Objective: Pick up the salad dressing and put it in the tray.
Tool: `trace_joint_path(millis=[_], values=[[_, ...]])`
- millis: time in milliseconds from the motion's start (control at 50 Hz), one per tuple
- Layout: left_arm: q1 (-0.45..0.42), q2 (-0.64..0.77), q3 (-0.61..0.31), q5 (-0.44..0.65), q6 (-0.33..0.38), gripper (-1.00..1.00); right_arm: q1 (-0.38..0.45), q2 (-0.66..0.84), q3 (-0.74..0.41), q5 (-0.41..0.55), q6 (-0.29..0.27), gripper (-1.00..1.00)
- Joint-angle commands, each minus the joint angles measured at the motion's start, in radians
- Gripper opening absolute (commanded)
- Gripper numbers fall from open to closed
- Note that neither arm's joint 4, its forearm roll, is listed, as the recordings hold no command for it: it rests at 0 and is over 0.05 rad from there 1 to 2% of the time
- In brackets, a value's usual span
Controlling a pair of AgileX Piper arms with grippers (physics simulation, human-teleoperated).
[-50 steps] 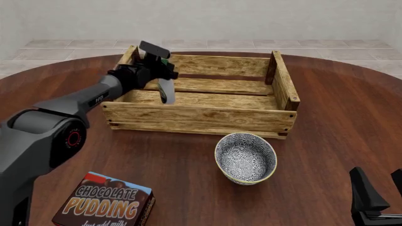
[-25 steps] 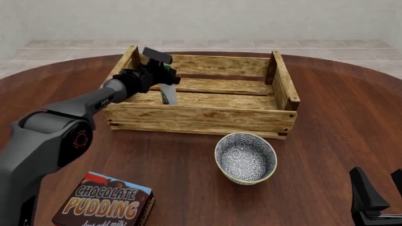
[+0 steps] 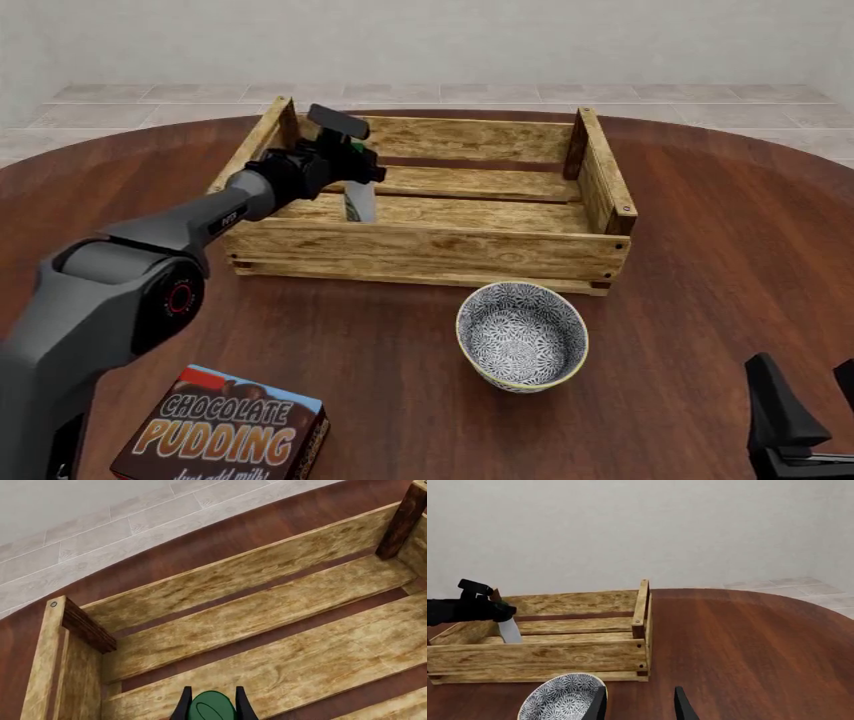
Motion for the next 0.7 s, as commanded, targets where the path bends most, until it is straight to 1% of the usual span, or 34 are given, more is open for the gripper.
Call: trace_joint_path(millis=[20, 140, 340, 500, 520, 700], values=[[-0.002, 0.015, -0.01, 0.014, 0.008, -1.0, -0.002, 0.0, -0.007, 0.006, 0.002, 1.0], [-0.005, 0.024, -0.019, 0.024, 0.002, -1.0, -0.003, 0.0, -0.003, 0.002, 0.002, 1.0], [-0.003, 0.001, 0.007, 0.016, 0.002, -1.0, -0.003, 0.0, 0.0, -0.001, 0.0, 1.0], [0.001, 0.003, 0.001, 0.023, 0.003, -1.0, -0.002, 0.0, -0.001, 0.0, 0.0, 1.0], [0.001, 0.005, -0.001, 0.026, 0.003, 1.0, -0.002, 0.0, 0.002, -0.003, 0.0, 1.0], [0.003, 0.003, 0.005, 0.019, 0.013, 1.0, -0.003, 0.0, -0.001, -0.001, 0.0, 1.0]])
